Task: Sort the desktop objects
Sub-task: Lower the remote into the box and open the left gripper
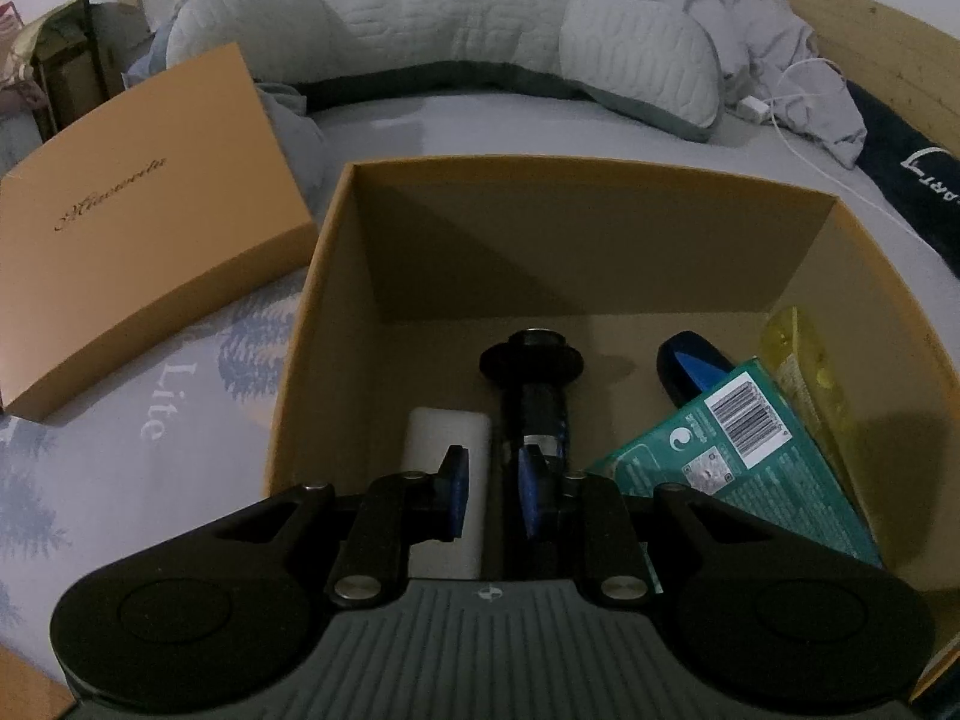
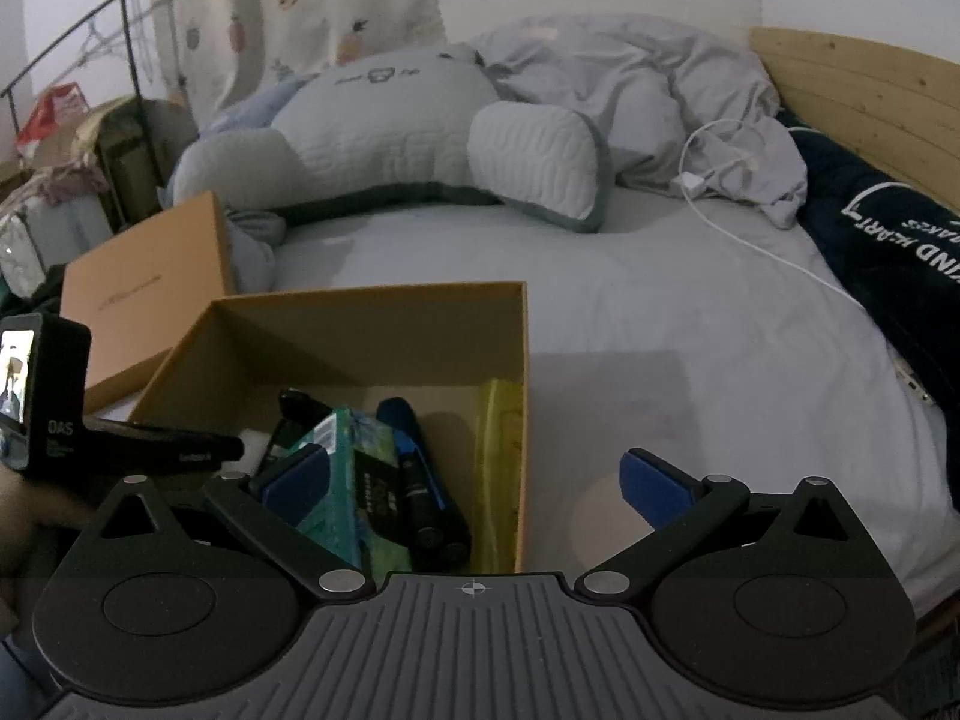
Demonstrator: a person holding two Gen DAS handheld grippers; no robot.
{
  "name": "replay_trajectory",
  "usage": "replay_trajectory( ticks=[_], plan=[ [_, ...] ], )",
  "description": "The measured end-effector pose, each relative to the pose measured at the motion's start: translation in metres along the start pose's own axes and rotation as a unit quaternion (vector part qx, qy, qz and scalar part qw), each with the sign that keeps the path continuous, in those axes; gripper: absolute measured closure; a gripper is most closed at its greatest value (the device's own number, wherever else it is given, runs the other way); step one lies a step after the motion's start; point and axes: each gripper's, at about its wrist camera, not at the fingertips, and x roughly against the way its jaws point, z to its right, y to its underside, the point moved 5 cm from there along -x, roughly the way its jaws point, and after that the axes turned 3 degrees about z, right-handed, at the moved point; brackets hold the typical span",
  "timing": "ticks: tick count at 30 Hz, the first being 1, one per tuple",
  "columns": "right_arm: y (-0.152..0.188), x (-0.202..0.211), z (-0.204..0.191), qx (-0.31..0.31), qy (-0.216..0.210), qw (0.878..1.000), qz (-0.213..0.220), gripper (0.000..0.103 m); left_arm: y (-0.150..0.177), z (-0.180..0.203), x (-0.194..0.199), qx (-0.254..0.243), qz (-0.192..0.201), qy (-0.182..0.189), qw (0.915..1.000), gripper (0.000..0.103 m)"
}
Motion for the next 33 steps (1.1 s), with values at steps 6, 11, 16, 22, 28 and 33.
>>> replay_trajectory(
  ticks=[6,11,16,22,28,33],
  plan=[
    [0.000,-0.002,-0.001,0.000,-0.001,1.000,-0.002,0.000,-0.005,-0.005,0.003,-0.008,0.009,0.003,0.9999,0.082],
    [0.000,0.000,0.001,0.000,0.000,1.000,-0.002,0.000,-0.006,-0.003,0.011,-0.019,0.022,0.009,0.9995,0.082],
    [0.001,0.001,0.001,0.001,0.000,1.000,-0.002,0.000,-0.007,0.000,0.022,-0.026,0.037,0.017,0.9988,0.078],
    [0.002,0.001,0.001,0.002,0.002,1.000,-0.001,0.000,-0.011,-0.001,0.036,-0.027,0.058,0.030,0.9975,0.061],
    [0.002,0.002,0.000,0.004,0.003,1.000,-0.002,0.000,-0.010,-0.007,0.048,-0.028,0.077,0.038,0.9959,0.047],
    [0.002,0.002,0.002,0.006,0.006,1.000,-0.001,0.000,-0.009,-0.008,0.059,-0.029,0.105,0.046,0.9930,0.031]
  ],
)
